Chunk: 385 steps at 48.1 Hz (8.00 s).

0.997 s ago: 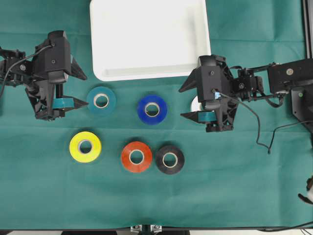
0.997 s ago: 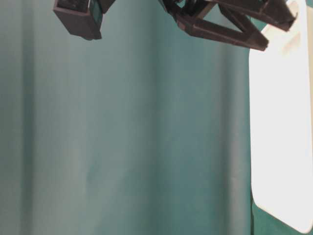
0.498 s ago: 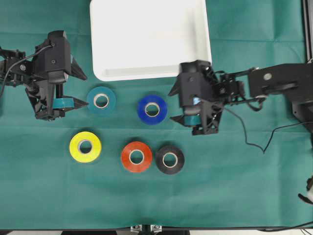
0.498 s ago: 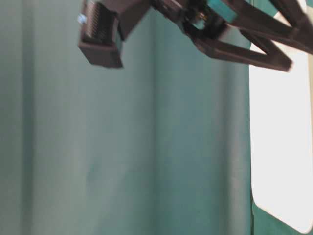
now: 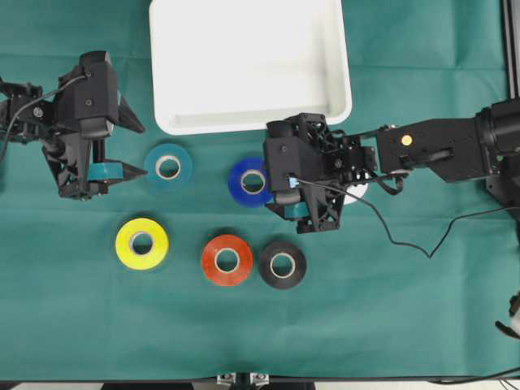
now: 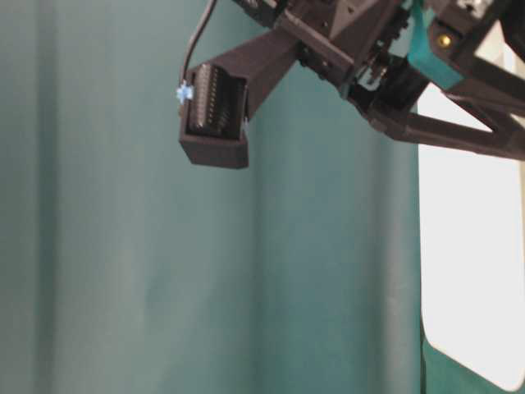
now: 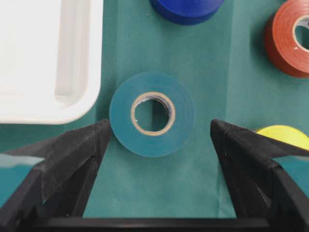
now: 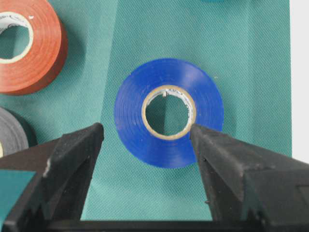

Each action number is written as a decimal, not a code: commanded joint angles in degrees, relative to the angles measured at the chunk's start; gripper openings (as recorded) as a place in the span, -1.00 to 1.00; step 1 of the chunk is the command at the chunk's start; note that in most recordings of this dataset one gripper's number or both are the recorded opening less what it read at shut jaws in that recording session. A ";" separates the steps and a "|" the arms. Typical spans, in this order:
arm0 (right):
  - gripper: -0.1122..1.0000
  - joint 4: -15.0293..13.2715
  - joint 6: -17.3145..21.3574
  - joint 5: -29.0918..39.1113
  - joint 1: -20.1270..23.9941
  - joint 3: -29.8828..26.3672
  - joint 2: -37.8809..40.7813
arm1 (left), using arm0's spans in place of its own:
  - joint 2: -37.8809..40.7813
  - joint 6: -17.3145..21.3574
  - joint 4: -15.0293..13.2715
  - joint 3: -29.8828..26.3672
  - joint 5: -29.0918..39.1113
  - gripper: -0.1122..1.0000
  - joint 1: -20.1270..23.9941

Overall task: Put the tape alternately from left to right into the white case.
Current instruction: 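Lower the right gripper into the blue roll's hole and grasp it, then carry the blue roll with the right gripper into the white tray, then release the blue roll in the tray and withdraw the right gripper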

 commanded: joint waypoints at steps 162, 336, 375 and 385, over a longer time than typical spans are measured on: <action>-0.32 -0.70 0.35 5.89 0.35 -8.00 -3.16 | -0.26 -0.26 0.00 1.14 -0.70 0.63 0.09; 0.37 -7.91 -0.09 -0.18 -13.54 -9.49 1.05 | -0.26 -0.26 0.00 0.97 -0.35 0.63 0.09; 0.37 -7.82 0.26 -0.18 -3.34 -2.37 -4.57 | -0.18 -0.35 0.00 0.97 -0.35 0.63 0.09; 0.37 -7.82 0.35 -0.18 -2.11 -0.62 -5.62 | -0.18 -0.35 0.00 0.97 -0.26 0.63 0.09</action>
